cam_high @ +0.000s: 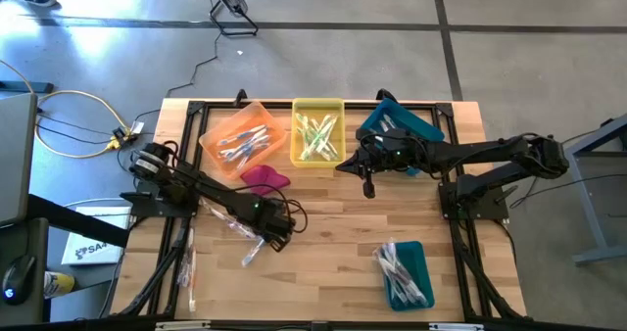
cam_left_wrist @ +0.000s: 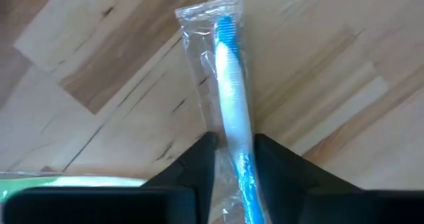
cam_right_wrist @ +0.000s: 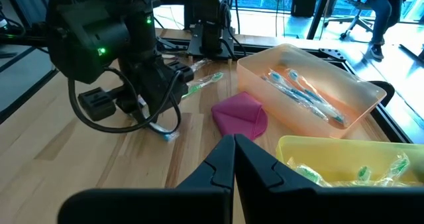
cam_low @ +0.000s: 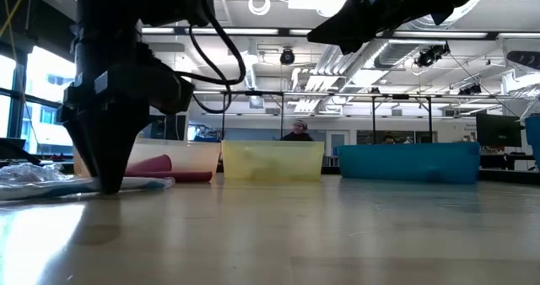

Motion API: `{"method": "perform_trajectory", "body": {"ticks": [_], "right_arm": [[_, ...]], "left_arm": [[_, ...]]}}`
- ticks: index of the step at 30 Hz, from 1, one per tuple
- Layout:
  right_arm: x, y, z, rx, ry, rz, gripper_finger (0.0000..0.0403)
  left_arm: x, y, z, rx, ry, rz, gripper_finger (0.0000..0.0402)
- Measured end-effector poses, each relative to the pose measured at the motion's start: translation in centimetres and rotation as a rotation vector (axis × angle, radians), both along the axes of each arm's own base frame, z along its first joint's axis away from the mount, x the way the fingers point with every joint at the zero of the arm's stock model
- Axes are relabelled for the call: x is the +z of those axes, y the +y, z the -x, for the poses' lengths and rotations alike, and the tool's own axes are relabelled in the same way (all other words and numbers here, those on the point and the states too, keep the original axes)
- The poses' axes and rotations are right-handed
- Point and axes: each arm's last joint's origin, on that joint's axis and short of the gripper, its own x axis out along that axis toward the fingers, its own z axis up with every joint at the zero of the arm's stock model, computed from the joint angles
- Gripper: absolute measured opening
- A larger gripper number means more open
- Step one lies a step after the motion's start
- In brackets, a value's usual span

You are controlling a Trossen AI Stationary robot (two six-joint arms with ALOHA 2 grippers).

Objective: Pick & Place Toothbrushes
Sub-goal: Put the blue toothbrush into the orange bin

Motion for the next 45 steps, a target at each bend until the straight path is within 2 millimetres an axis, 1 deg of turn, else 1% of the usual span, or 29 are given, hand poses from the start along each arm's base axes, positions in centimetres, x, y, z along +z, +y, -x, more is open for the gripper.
{"method": "perform_trajectory", "body": {"ticks": [6, 9, 13, 18, 25, 27, 30, 34, 39, 45], "right_arm": [[0.0, 0.0, 0.0, 0.000, 0.000, 0.000, 0.0002], [0.0, 0.0, 0.0, 0.000, 0.001, 0.000, 0.0002], [0.0, 0.0, 0.0, 0.000, 0.001, 0.000, 0.0002], [0.0, 0.0, 0.0, 0.000, 0.004, 0.000, 0.0002], [-0.2, 0.0, 0.1, 0.000, 0.022, -0.003, 0.0002], [-0.2, 0.0, 0.1, 0.000, 0.026, -0.003, 0.0002], [-0.3, 0.0, 0.1, 0.001, 0.036, -0.002, 0.0002], [-0.5, 0.0, 0.2, 0.001, 0.054, -0.003, 0.0002], [-0.7, 0.0, 0.2, 0.004, 0.069, 0.000, 0.0002], [-0.7, 0.0, 0.3, 0.008, 0.075, 0.011, 0.0002]], "left_arm": [[0.0, -0.1, -0.3, -0.012, -0.034, 0.016, 0.0038], [0.2, -0.2, -0.6, -0.033, -0.062, 0.023, 0.0016], [0.4, -0.4, -1.0, -0.079, -0.102, 0.027, 0.0014], [0.9, 0.1, -1.6, -0.138, -0.123, 0.010, 0.0031], [1.6, 2.7, -2.2, -0.240, -0.159, -0.036, 0.0015], [2.0, 3.4, -2.7, -0.276, -0.202, -0.043, 0.0015], [2.8, 4.5, -2.6, -0.322, -0.225, -0.062, 0.0022], [4.3, 6.0, -2.6, -0.370, -0.296, -0.095, 0.0022], [6.9, 7.9, -2.5, -0.436, -0.432, -0.147, 0.0021], [9.7, 10.4, -1.5, -0.481, -0.524, -0.241, 0.0020]]}}
